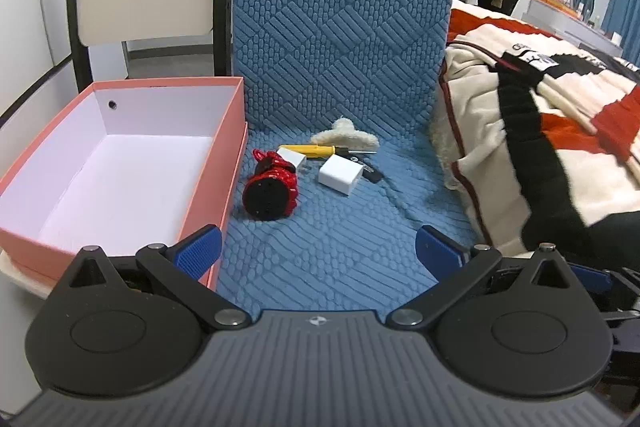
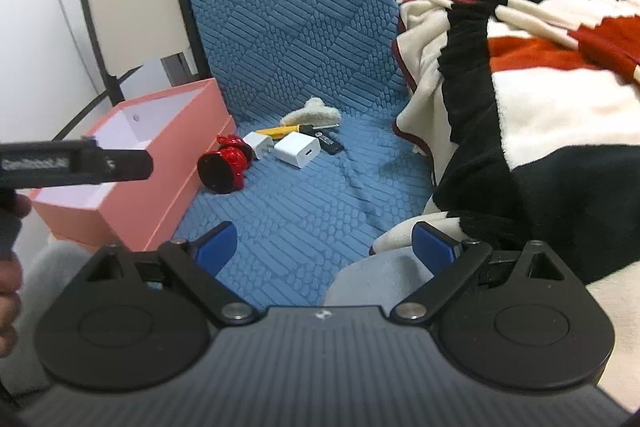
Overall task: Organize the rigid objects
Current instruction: 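Close the left gripper on the red spring figurine while the right gripper approaches the white charger block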
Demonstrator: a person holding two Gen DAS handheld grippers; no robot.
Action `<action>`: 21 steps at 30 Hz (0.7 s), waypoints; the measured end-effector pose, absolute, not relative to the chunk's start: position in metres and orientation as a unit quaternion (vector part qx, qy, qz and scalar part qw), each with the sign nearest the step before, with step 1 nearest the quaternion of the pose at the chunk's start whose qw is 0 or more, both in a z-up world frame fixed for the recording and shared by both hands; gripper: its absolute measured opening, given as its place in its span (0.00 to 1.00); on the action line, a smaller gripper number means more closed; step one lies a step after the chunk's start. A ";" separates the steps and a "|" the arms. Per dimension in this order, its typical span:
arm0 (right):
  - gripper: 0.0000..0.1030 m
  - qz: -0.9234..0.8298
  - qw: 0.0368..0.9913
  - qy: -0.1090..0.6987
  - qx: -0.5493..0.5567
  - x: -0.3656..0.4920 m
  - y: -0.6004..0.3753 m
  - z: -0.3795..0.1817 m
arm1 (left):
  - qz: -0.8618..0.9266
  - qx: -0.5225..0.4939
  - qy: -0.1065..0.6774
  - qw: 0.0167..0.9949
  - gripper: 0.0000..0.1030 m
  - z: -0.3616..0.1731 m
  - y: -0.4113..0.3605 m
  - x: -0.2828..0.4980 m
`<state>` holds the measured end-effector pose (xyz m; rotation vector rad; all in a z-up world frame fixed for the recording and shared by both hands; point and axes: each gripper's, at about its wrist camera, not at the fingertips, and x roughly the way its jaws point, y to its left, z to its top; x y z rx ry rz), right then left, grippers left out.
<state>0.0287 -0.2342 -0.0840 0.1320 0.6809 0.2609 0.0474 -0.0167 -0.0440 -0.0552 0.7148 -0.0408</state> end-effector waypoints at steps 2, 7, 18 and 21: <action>0.93 0.130 0.934 0.328 0.060 0.031 -0.231 -0.084 | -0.019 -0.020 0.350 0.936 1.00 -0.048 -0.017 0.058; 0.93 0.131 0.938 0.315 0.057 0.036 -0.227 -0.082 | -0.016 -0.015 0.348 0.937 1.00 -0.054 -0.014 0.084; 0.93 0.119 0.948 0.290 0.050 0.071 -0.211 -0.084 | -0.034 0.011 0.361 0.932 1.00 -0.065 -0.025 0.141; 0.93 0.117 0.946 0.298 0.046 0.086 -0.206 -0.089 | -0.040 0.014 0.362 0.931 1.00 -0.068 -0.028 0.158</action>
